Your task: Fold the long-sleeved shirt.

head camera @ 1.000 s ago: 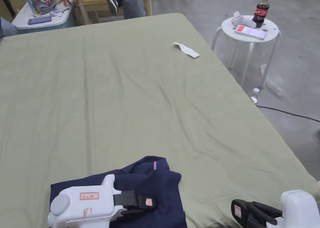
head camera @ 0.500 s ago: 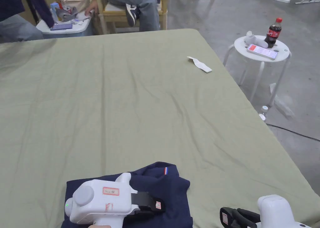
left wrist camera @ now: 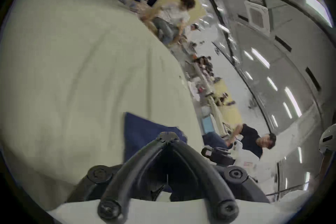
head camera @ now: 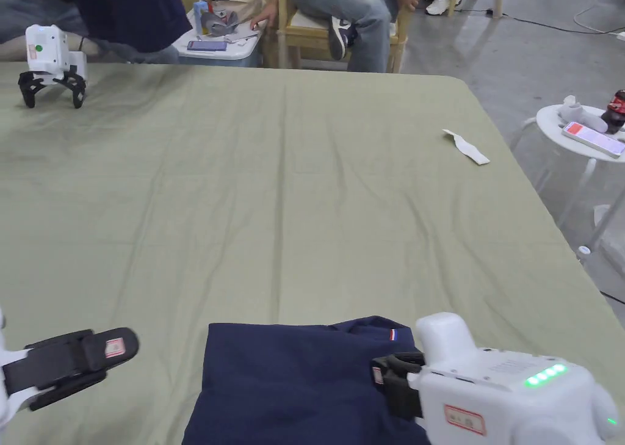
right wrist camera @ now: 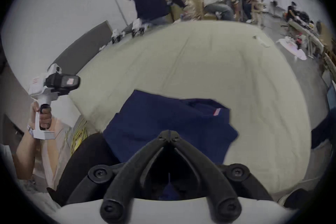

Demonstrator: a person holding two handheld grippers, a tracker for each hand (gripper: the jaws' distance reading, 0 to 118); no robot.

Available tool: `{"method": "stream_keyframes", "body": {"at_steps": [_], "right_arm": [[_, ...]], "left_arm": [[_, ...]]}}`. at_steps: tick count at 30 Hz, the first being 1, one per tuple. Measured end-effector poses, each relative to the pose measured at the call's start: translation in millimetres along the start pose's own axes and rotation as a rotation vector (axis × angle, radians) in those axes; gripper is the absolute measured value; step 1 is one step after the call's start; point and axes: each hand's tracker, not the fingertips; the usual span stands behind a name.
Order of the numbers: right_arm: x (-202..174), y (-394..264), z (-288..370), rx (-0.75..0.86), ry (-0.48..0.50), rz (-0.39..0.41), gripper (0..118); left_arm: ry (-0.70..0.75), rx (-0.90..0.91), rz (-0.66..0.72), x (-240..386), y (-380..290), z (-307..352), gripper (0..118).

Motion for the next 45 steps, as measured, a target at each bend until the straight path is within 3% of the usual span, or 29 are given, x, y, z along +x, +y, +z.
{"method": "stream_keyframes", "body": {"at_steps": [7,9,12,18,22,24,27,28,29,30,31,32,35,39,45], "right_arm": [[23.1,-6.1,-109.1,-0.444,-0.08,-0.048,1],[24.9,1.8,-105.1,-0.418,-0.044,-0.059,1],[30.5,16.2,-116.6,-0.523,-0.026,-0.092,1],[12.2,31.3,-122.6,-0.619,-0.077,0.041,1],[6.5,23.0,-120.3,-0.584,-0.084,0.125,1],[4.3,16.6,-116.5,-0.548,-0.091,0.14,1],[9.7,9.5,-113.5,-0.508,-0.089,0.094,1],[10.9,7.4,-113.0,-0.498,-0.086,0.084,1],[10.6,5.2,-110.3,-0.489,-0.084,0.076,1],[11.7,4.5,-109.3,-0.484,-0.08,0.072,1],[12.6,3.8,-109.0,-0.48,-0.077,0.068,1],[13.9,3.2,-108.9,-0.477,-0.073,0.062,1],[20.3,4.7,-110.2,-0.474,-0.055,0.041,1],[26.0,5.9,-113.7,-0.479,-0.039,0.029,1],[29.2,7.5,-112.7,-0.49,-0.019,0.008,1]], "left_arm": [[0.042,-0.008,0.142,-65.7,-20.6,4.4,0],[0.06,-0.031,0.143,-61.5,-25.6,-4.9,0],[0.061,-0.062,0.151,-73.6,-23.9,-24.9,0],[0.02,-0.12,0.118,-66.9,-22.9,-57.9,0],[0.022,-0.158,0.105,-70.4,-14.6,-72.8,0],[0.051,-0.195,0.096,-71.4,-9.2,-81.0,0],[0.052,-0.224,0.083,-84.5,3.1,-94.7,0],[0.01,-0.237,0.104,-84.6,4.9,-100.3,9],[0.004,-0.225,0.093,-89.0,6.7,-105.5,30],[0.001,-0.204,0.08,-93.1,6.5,-110.2,63],[-0.016,-0.214,0.097,-97.0,7.1,-116.1,82],[-0.06,-0.258,0.152,-101.1,2.1,-122.3,90],[-0.241,-0.365,0.376,-102.7,-9.7,-140.0,90],[-0.193,-0.515,0.147,-83.1,-4.6,-160.6,91],[-0.167,-0.542,0.171,-72.5,4.0,-199.7,91]]}}
